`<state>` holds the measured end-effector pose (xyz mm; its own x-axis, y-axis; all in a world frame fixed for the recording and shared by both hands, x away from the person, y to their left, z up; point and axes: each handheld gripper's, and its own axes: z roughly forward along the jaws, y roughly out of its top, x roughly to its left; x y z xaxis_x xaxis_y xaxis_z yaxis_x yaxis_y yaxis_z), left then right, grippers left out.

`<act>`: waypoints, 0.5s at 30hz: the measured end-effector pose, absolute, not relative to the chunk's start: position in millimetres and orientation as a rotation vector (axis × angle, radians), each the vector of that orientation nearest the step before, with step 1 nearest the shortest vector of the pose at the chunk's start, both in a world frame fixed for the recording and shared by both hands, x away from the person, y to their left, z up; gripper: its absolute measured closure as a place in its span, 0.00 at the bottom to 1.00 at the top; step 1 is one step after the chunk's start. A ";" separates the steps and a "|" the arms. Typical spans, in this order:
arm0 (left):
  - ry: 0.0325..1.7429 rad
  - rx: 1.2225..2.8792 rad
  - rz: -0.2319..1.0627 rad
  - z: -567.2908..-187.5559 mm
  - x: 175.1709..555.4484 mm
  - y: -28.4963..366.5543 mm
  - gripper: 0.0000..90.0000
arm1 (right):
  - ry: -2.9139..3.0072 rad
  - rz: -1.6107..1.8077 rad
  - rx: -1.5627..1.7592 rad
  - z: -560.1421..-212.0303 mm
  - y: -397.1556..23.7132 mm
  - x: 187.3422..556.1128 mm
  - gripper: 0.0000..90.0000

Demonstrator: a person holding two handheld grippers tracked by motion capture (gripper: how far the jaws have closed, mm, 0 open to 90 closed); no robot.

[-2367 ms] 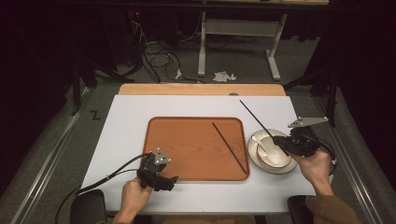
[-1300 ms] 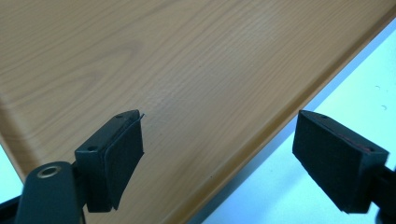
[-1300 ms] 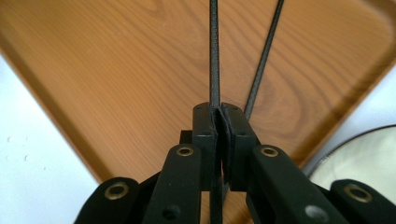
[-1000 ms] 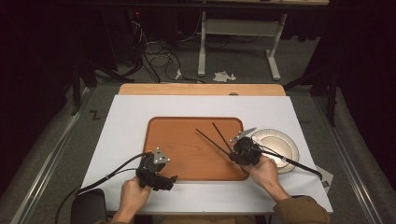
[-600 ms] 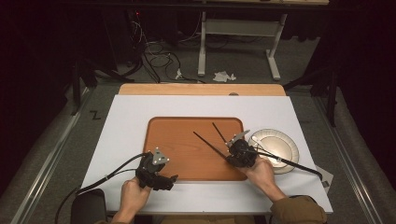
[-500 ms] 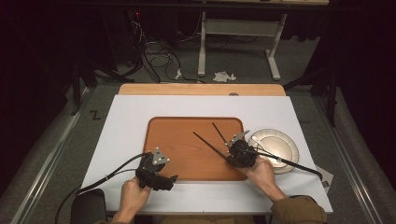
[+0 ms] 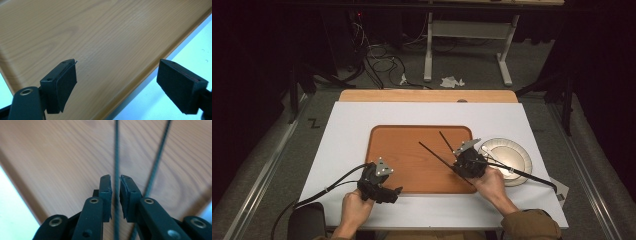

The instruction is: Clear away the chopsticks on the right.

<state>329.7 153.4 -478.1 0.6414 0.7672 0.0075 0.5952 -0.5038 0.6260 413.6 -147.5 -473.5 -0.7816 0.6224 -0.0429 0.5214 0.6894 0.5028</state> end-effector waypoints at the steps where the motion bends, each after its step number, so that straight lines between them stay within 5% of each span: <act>1: 1.059 2.273 0.379 -478.6 330.0 153.0 0.18 | 2.702 0.718 0.916 -474.1 -144.2 412.4 0.91; 15: 1.055 2.284 0.378 -479.0 328.3 152.7 0.18 | 2.756 0.629 0.856 -486.4 -132.0 413.5 0.93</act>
